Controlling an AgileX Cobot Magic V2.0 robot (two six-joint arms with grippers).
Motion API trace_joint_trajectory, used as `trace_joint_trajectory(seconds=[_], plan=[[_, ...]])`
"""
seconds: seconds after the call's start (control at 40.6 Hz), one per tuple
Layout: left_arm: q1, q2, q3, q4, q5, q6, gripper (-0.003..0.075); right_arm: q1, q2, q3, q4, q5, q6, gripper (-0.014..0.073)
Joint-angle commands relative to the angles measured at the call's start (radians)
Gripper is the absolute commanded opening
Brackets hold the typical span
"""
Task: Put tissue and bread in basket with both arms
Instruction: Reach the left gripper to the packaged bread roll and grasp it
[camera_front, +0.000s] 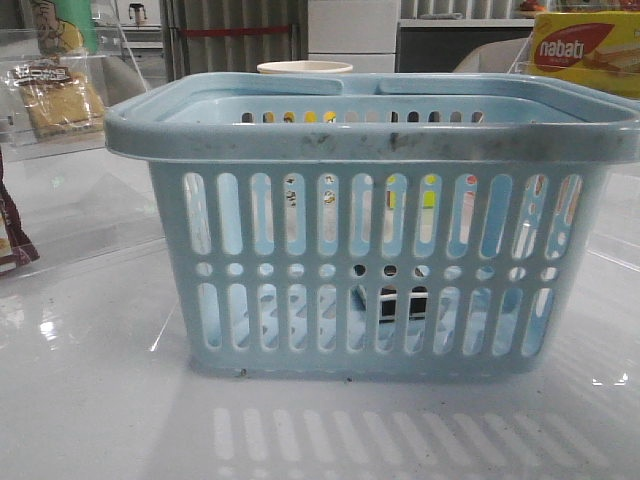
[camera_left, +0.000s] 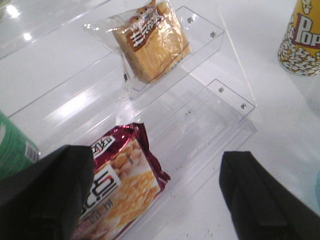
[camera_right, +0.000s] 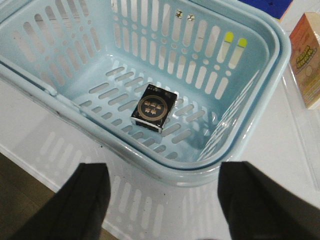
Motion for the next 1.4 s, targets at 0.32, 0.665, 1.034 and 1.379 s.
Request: trace_joint_trajectory(seconds=[0.32, 0.665, 1.034, 1.379], plan=[[0.070, 0.348, -0.412, -0.099, 0.030, -0.086, 0.0573, -0.001, -0.005, -0.027, -0.009, -0.064, -0.010, 0.0561], [0.072, 0.537, -0.532, -0.125, -0.057, -0.084, 0.0566, -0.001, -0.005, -0.027, -0.009, -0.064, -0.010, 0.0561], [0.072, 0.552, -0.534, -0.125, -0.123, -0.077, 0.0272, -0.001, -0.005, -0.027, -0.009, -0.064, -0.010, 0.0561], [0.072, 0.457, -0.534, -0.132, 0.016, -0.077, 0.0092, -0.001, -0.005, -0.027, -0.009, -0.064, -0.010, 0.0561]])
